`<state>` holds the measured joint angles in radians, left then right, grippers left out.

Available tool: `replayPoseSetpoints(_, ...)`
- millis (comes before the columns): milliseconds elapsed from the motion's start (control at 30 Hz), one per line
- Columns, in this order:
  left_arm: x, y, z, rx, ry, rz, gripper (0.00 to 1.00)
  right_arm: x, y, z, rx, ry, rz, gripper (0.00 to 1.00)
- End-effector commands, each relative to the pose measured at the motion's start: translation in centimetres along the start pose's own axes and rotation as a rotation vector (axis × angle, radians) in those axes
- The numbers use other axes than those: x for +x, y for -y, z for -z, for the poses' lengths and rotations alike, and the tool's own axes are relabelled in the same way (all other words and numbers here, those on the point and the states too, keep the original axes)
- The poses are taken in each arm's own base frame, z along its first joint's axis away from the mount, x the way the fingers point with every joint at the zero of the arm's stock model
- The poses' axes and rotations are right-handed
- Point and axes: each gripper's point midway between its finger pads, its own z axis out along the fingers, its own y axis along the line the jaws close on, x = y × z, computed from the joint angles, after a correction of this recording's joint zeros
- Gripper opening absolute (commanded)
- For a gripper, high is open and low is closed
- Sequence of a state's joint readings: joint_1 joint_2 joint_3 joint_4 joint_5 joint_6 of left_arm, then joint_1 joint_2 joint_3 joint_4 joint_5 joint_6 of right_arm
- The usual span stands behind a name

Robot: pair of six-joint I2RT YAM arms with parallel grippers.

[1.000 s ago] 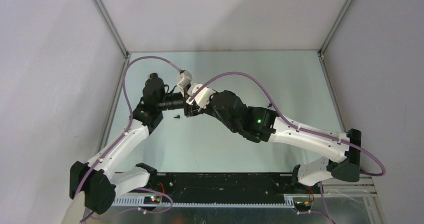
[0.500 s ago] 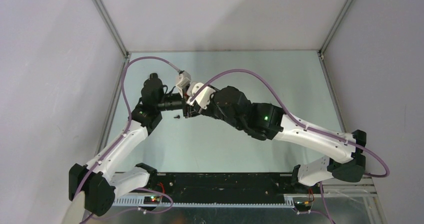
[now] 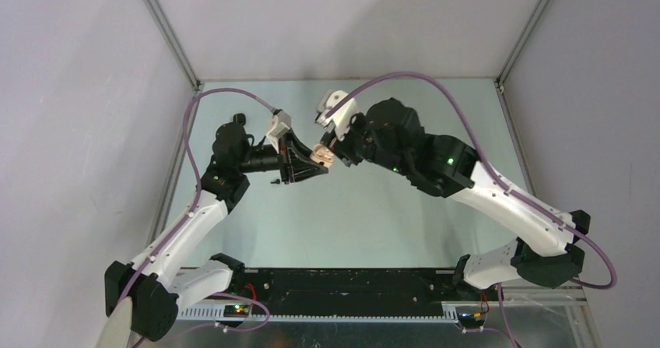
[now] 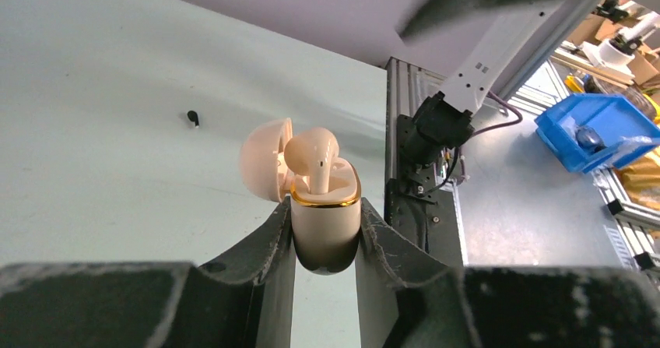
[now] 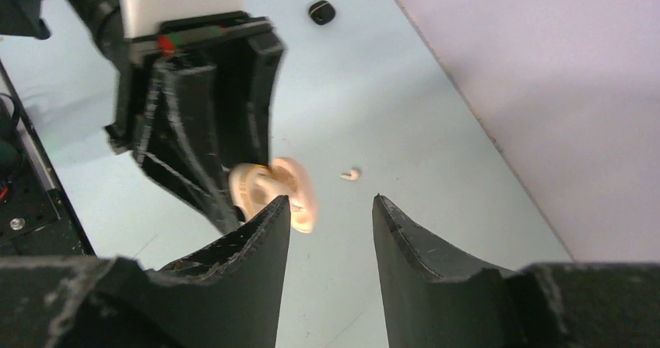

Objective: Insert the wireless bluetooth earbuds into the charging case
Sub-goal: Insert the left earbud into the left side groove of the charging case, then pick up the right earbud from the center of the board.

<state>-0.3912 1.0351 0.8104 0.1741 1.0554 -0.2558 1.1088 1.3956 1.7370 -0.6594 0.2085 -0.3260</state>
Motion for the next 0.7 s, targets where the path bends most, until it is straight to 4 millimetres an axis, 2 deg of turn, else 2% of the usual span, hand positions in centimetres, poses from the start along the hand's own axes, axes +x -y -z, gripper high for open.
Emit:
replayPoseSetpoints(0,-1.3,2.6,0.5,0.104,0.056,-0.066,0.01,-1.9,2.1,2.7,0.015,0.076,-0.053,0.48)
replayPoseSetpoints(133,-2.2,5.3,1.2,0.220,0.122,-0.164,0.02,-0.9,2.2,2.4,0.027,0.069,-0.004,0.48)
replayPoseSetpoints(233,-2.2,6.5,1.7,0.255,0.136,-0.176,0.03,-0.1,0.7,2.3,-0.035,0.059,0.050,0.49)
replayPoseSetpoints(433,-2.0,7.1,2.0,0.272,0.149,-0.210,0.03,0.0,-2.0,2.6,-0.147,0.046,0.098,0.49)
replayPoseSetpoints(667,-1.7,7.1,2.1,0.272,0.146,-0.207,0.03,-0.1,-3.4,2.6,-0.195,0.039,0.118,0.49)
